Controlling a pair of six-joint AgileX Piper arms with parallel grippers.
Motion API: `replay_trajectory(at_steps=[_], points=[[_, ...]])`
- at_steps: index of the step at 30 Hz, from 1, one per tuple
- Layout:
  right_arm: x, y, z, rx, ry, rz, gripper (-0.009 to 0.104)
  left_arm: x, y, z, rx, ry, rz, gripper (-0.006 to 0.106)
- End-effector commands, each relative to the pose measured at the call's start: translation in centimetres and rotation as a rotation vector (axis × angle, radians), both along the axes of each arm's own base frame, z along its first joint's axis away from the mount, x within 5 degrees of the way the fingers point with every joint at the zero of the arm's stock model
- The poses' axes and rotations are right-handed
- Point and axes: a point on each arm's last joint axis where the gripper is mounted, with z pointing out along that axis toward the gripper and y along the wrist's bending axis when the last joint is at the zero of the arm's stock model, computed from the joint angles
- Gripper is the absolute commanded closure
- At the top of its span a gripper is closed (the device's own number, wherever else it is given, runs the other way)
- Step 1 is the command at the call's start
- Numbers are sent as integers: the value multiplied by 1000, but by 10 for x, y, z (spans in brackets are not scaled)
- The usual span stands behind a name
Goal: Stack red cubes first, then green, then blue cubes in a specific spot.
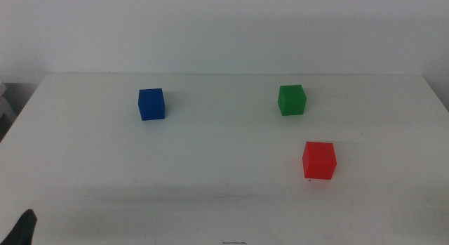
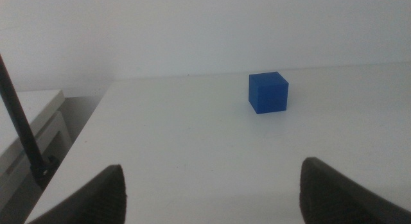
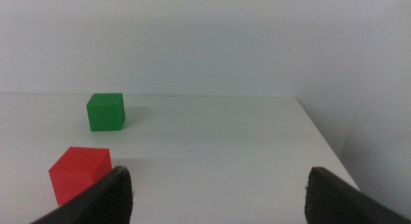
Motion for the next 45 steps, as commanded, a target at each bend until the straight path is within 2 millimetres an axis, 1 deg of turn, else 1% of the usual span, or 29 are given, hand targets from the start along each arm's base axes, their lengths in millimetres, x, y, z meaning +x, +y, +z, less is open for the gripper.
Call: replay_trajectory(at_steps=[1, 4, 6, 8, 10, 12, 16, 18, 21, 24, 27, 30, 32, 35, 38, 41, 42, 43, 45], points=[[-3, 0, 17, -19, -146, -2, 16, -1, -1, 10, -20, -105, -7, 9], [-3, 0, 21, 42, -183, 0, 16, -1, -1, 10, -20, -105, -7, 9], [-3, 0, 27, 67, -155, -1, 16, -1, -1, 10, -20, -105, -7, 9], [-1, 0, 43, 71, -113, -3, 16, -1, -1, 10, -20, -105, -7, 9], [5, 0, 62, 72, -45, -6, 16, -1, -1, 10, -20, -105, -7, 9], [21, 0, 86, 81, 70, -9, 16, -1, -1, 10, -20, -105, -7, 9], [50, 3, 130, 157, 284, 3, 16, -1, -1, 10, -20, -105, -7, 9], [65, 4, 147, 182, 368, 12, 16, -1, -1, 10, -20, -105, -7, 9], [89, 4, 160, 185, 399, 10, 16, -1, -1, 10, -20, -105, -7, 9], [108, 4, 159, 198, 442, 9, 16, -1, -1, 10, -20, -105, -7, 9], [120, 6, 150, 227, 498, 12, 16, -1, -1, 10, -20, -105, -7, 9], [130, 7, 145, 248, 524, 14, 16, -1, -1, 10, -20, -105, -7, 9], [136, 7, 141, 239, 572, 21, 16, -1, -1, 10, -20, -105, -7, 9], [148, 10, 142, 230, 679, 38, 16, -1, -1, 10, -20, -105, -7, 9], [167, 21, 148, 209, 753, 84, 16, -1, -1, 10, -20, -105, -7, 9], [187, 38, 147, 195, 815, 123, 16, -1, -1, 10, -20, -105, -7, 9], [196, 45, 143, 193, 854, 123, 16, -1, -1, 10, -20, -105, -7, 9], [208, 60, 137, 176, 919, 110, 16, -1, -1, 10, -20, -105, -7, 9], [221, 73, 130, 151, 983, 56, 16, -1, -1, 10, -20, -105, -7, 9]])
